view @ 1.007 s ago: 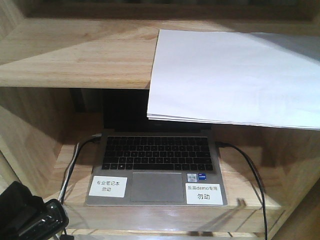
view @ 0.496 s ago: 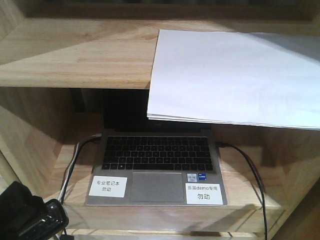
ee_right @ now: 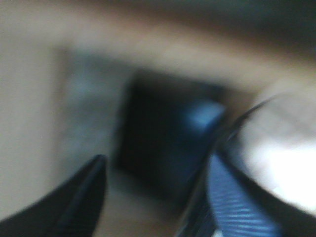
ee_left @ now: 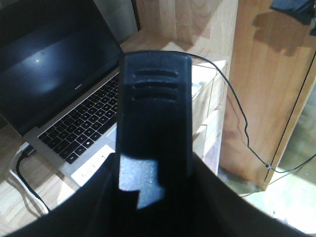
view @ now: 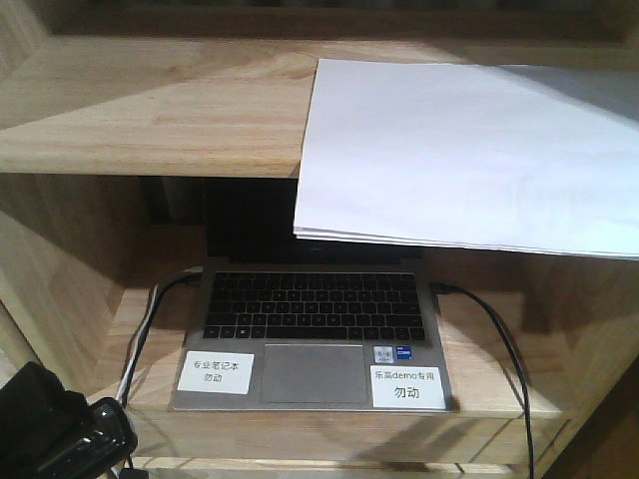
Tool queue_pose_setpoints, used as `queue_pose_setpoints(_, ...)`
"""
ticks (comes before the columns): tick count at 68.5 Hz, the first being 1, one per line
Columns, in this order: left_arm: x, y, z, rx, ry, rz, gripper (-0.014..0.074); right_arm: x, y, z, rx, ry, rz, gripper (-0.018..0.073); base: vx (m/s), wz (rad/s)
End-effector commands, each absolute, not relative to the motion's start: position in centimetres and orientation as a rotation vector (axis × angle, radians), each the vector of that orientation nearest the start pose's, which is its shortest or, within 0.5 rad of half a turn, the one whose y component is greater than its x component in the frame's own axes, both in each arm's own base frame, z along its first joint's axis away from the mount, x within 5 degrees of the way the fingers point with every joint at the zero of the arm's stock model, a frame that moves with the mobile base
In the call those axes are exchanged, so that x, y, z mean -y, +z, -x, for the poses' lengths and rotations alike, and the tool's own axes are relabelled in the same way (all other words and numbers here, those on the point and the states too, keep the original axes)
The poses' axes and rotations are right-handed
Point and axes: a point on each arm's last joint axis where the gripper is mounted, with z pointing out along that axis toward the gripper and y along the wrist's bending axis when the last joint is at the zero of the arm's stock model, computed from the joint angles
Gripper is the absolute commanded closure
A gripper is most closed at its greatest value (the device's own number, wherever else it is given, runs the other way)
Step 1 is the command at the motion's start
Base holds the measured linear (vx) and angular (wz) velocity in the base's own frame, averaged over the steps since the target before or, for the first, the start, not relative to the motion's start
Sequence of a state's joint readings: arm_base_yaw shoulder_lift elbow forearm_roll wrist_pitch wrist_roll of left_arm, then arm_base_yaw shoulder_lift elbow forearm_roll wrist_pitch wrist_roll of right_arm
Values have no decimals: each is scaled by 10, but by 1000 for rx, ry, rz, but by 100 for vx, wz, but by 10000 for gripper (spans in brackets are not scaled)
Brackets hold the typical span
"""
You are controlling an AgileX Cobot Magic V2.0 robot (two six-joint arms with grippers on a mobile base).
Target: Grab stapler and paper to desk for stapling
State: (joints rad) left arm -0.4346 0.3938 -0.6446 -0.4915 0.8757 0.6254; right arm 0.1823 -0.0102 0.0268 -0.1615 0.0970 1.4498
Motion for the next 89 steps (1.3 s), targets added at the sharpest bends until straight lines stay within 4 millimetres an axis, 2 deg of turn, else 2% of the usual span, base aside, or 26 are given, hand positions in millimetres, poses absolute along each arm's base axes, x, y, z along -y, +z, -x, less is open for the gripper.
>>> queue_pose_setpoints(1,56,349,-41,-1719,-500,-856,603,-17,213,-52,-1357,1249,-666,86,0,0)
queue_pose_setpoints(7,56,349,-41,-1719,-500,-856,603,-22,219,-49,-1341,1324,-548,86,0,0)
queue_pose_setpoints(24,56,349,-41,-1718,-499,-856,603,-25,236,-41,-1180,1431,-422,86,0,0)
queue_pose_setpoints(37,56,349,-41,-1718,-499,-856,603,-24,237,-43,-1165,1466,-467,86,0,0)
queue_pose_setpoints(44,56,349,-41,-1718,-499,-856,603,-26,239,-49,-1196,1472,-506,86,0,0)
queue_pose_setpoints(57,56,349,-41,-1718,-499,-856,603,-34,258,-61,-1163,1479,-418,86,0,0)
queue_pose_setpoints(89,56,349,-41,-1718,-499,-856,603,-54,284,-117,-1125,1493,-427,86,0,0)
